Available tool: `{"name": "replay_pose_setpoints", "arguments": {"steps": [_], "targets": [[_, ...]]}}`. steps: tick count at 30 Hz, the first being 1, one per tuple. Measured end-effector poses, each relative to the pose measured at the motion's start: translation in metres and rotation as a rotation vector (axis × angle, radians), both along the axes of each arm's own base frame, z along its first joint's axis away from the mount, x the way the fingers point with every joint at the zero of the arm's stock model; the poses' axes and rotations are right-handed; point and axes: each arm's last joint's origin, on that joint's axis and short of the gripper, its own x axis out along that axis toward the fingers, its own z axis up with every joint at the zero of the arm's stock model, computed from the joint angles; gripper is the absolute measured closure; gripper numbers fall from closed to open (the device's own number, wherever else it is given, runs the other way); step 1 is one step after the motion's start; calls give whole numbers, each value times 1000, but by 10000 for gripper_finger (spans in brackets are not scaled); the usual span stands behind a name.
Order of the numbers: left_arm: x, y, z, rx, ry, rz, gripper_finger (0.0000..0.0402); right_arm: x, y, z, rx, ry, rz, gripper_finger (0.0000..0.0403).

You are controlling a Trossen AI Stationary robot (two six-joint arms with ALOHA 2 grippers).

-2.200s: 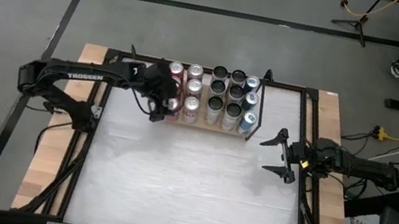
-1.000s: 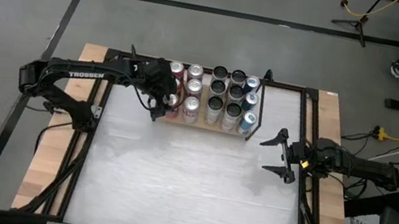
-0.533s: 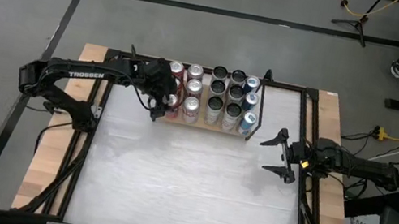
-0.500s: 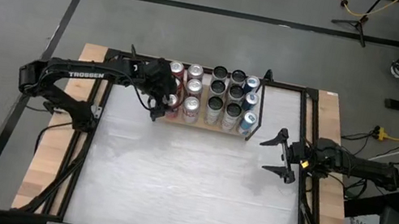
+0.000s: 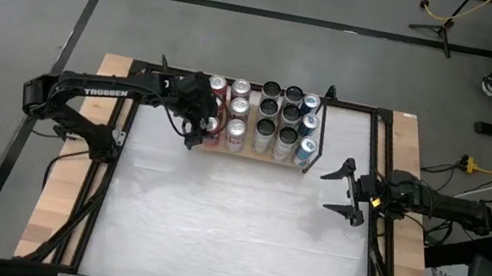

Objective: Place canned beverage on shelf
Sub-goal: Put the red soda can onto the shelf aligned with the other red soda cans

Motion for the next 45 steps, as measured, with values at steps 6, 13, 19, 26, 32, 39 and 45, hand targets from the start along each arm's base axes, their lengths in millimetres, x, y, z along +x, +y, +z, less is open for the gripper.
{"name": "replay_pose_setpoints", "arguments": {"steps": [6,13,19,26,32,39,45], "targets": [[0,0,0,18,8,17,79,0,0,0,0,0,0,24],[0,0,0,24,9,21,79,0,0,0,0,0,0,24],[0,1,0,26,10,24,79,0,0,0,0,0,0,24],[0,1,0,22,7,22,79,0,0,0,0,0,0,24],[0,1,0,26,7,19,78,0,0,0,0,0,0,24],[0,1,0,31,10,20,53,0,0,0,0,0,0,24],[0,1,0,37,13,29,25,0,0,0,0,0,0,24]]}}
